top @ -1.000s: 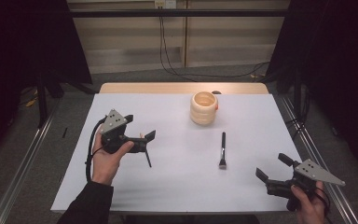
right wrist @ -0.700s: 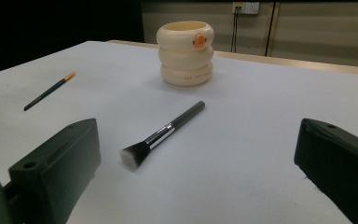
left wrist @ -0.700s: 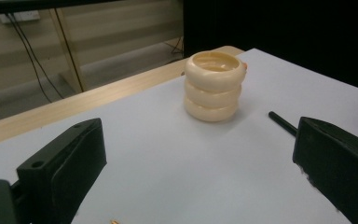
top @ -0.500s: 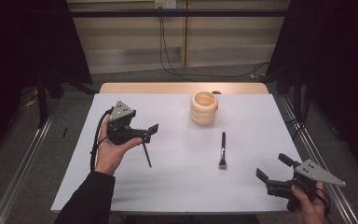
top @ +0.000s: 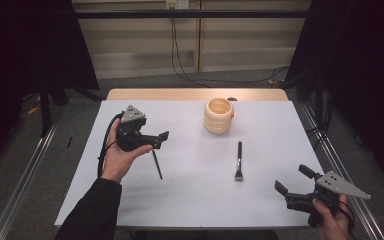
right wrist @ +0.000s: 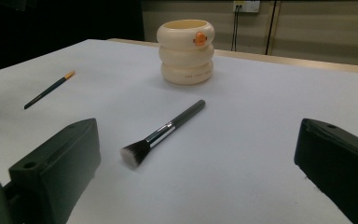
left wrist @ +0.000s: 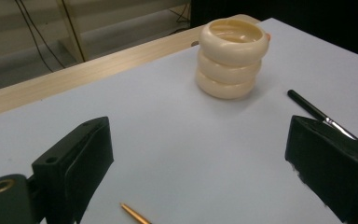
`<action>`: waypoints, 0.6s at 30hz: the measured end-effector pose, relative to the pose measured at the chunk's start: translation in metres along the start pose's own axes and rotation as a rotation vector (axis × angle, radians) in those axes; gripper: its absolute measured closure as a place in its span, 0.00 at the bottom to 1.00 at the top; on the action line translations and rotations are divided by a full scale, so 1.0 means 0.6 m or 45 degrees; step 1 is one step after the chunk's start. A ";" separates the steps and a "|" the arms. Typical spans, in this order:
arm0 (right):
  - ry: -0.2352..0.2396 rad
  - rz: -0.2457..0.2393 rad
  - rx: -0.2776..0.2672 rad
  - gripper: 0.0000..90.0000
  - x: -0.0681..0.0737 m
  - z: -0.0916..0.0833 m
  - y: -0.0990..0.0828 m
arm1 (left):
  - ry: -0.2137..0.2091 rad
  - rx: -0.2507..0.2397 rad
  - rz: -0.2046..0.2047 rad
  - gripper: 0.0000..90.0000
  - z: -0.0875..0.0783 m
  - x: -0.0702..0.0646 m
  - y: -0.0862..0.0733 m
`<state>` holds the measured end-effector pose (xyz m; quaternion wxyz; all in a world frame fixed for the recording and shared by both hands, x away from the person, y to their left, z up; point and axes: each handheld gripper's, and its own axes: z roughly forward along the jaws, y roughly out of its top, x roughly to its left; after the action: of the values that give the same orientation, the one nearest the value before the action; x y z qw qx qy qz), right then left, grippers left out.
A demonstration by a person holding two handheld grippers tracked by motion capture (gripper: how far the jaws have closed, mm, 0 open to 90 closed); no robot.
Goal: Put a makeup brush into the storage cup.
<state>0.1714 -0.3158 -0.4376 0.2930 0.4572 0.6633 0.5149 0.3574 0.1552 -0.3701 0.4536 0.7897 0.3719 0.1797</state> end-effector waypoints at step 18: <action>0.004 0.003 0.001 0.00 0.002 0.001 0.000 | -0.003 0.338 -0.093 0.06 0.032 0.021 0.007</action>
<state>0.1715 -0.3147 -0.4377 0.2911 0.4575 0.6634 0.5157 0.3793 0.1523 -0.3772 0.3518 0.8289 0.4203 0.1116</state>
